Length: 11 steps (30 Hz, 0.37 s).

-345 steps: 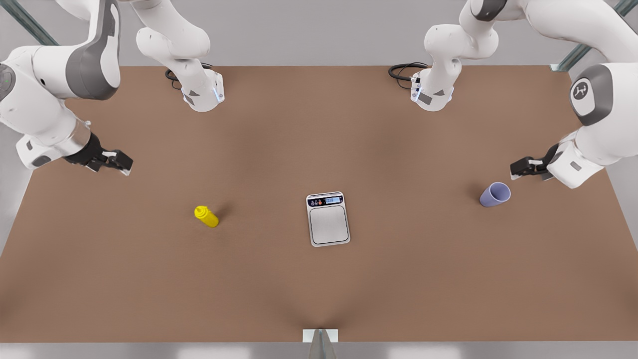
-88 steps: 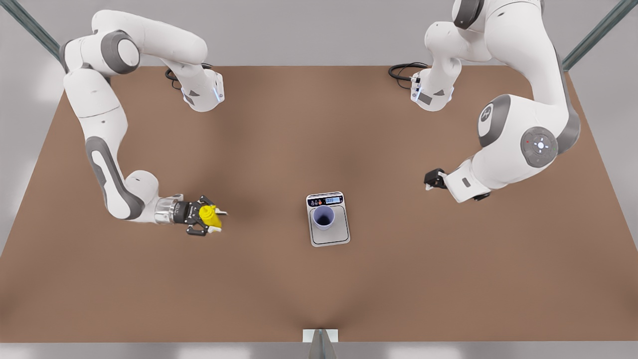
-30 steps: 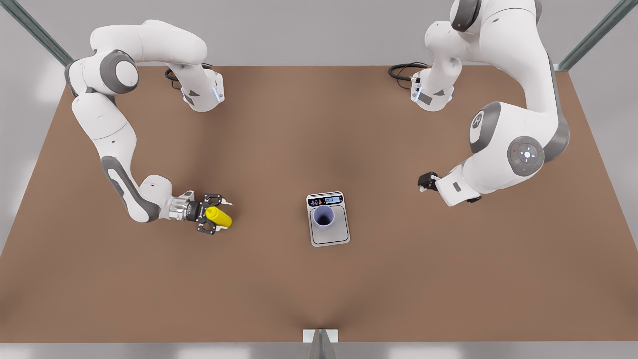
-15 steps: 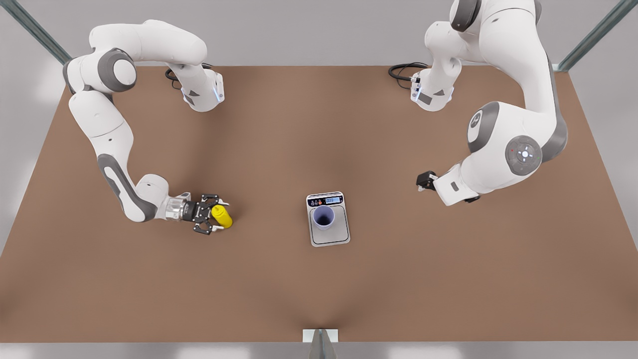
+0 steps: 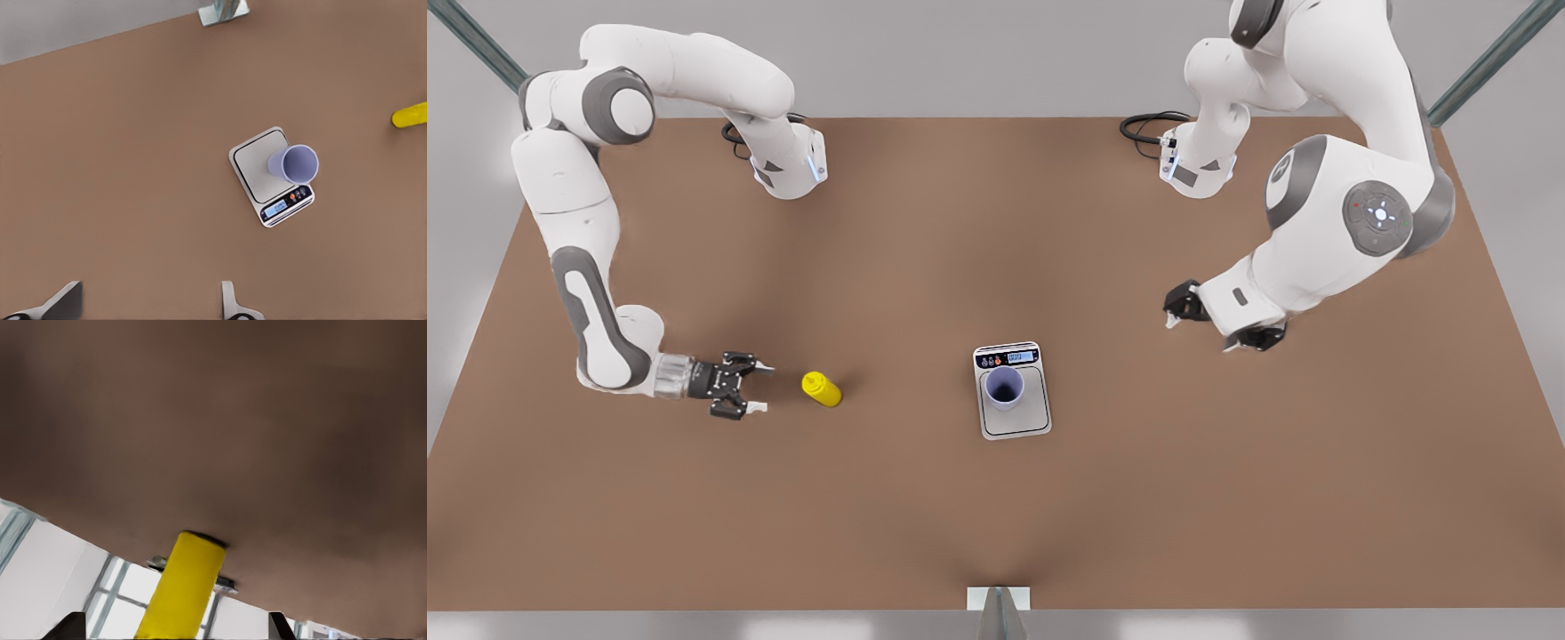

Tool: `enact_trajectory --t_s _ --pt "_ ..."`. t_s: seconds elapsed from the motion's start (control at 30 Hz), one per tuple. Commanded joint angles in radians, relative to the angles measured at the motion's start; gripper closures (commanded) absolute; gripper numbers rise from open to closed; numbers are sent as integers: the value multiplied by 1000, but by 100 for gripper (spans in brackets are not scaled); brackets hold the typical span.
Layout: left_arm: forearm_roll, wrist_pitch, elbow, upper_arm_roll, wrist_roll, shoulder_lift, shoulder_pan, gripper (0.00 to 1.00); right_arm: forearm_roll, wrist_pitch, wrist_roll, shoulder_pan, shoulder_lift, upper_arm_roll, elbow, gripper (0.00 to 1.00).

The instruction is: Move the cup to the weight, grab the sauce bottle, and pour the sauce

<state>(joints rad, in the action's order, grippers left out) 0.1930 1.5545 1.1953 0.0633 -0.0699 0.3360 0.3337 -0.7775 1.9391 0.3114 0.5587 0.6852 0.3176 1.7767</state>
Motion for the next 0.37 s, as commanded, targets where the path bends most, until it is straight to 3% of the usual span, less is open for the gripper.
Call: enact_trajectory --t_s 0.0,0.07,0.1,0.13,0.17,0.2,0.27,0.33 --pt "6 1 0 4 -1 0 -1 0 61 -11 0 -5 -29 -5 -28 0" --pt "3 -8 12 39 -5 -3 -33 0 555 -206 -11 -134 -156 -55 -324 0" --pt "-20 -1 4 67 -4 -11 -31 0 685 -244 -18 -216 -232 -87 -361 0" --pt "-23 -16 3 104 -1 -44 -31 0 780 -305 -98 -350 -355 -181 -361 0" --pt "-69 -47 7 135 -1 -81 -31 0 782 -388 -132 -497 -446 -328 -365 0" --pt "-128 -30 122 130 -1 -164 -31 0 779 -401 -141 -569 -500 -396 -355 0" --pt "-175 -45 185 125 2 -201 -33 0 774 -375 -230 -651 -530 -449 -333 0" --pt "-176 -45 187 125 2 -196 -33 0 776 -316 -259 -663 -547 -450 -293 0"
